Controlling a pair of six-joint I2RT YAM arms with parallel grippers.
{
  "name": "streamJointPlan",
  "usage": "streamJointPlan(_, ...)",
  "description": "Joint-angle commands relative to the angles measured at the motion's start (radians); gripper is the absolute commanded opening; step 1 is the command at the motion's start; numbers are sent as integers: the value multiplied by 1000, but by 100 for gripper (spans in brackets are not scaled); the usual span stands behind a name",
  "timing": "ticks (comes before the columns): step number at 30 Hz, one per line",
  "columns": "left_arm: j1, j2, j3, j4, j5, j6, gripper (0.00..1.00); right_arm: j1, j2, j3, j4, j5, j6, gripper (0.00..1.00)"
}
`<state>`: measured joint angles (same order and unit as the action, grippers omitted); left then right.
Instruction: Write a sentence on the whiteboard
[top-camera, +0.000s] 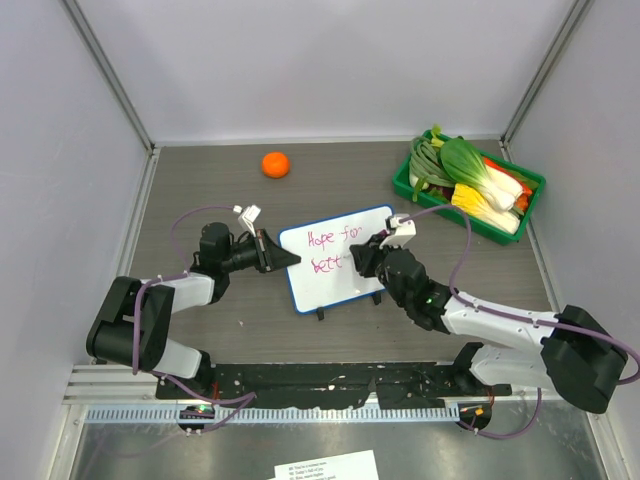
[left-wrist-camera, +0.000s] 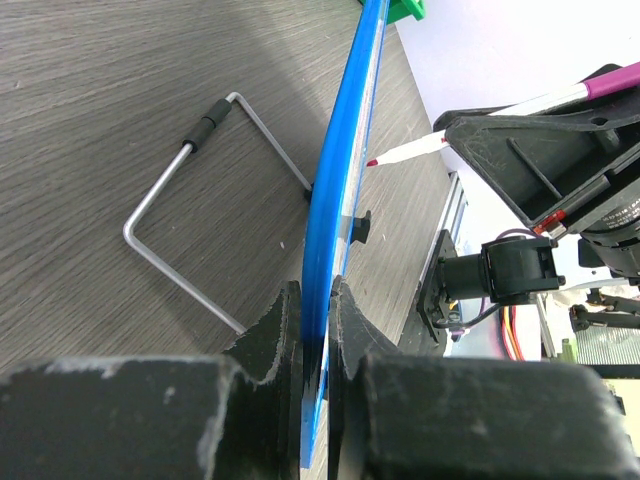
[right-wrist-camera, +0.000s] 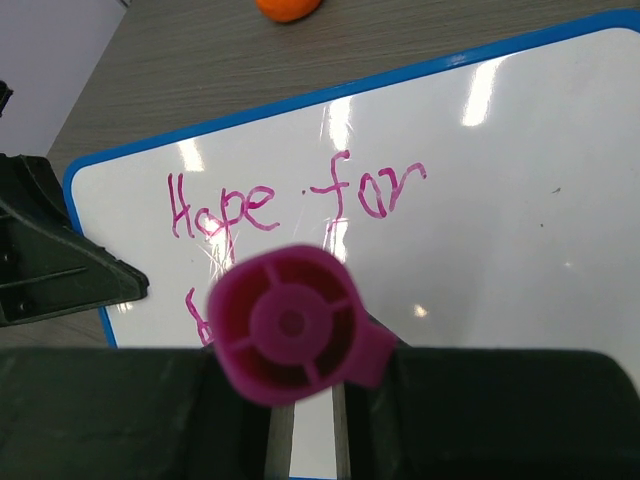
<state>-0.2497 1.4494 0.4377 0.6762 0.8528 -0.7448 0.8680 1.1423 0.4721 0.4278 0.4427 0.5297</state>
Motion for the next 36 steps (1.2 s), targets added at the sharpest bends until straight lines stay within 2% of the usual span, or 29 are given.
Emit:
streamJointPlan(1,-11,40,-19,-159,-152,133,0,-3,10,22,58,-27,19,1)
streamJointPlan(15,-11,42,-19,-161,-155,133,0,-3,37,10,37,-24,23,1)
streamJointPlan(27,-10,40,-19,-161,-155,131,0,-11,5,14,-20,63,15,1)
streamJointPlan(36,-11,40,-20,-161,-155,133,0,-21,19,42,-21,65,19,1)
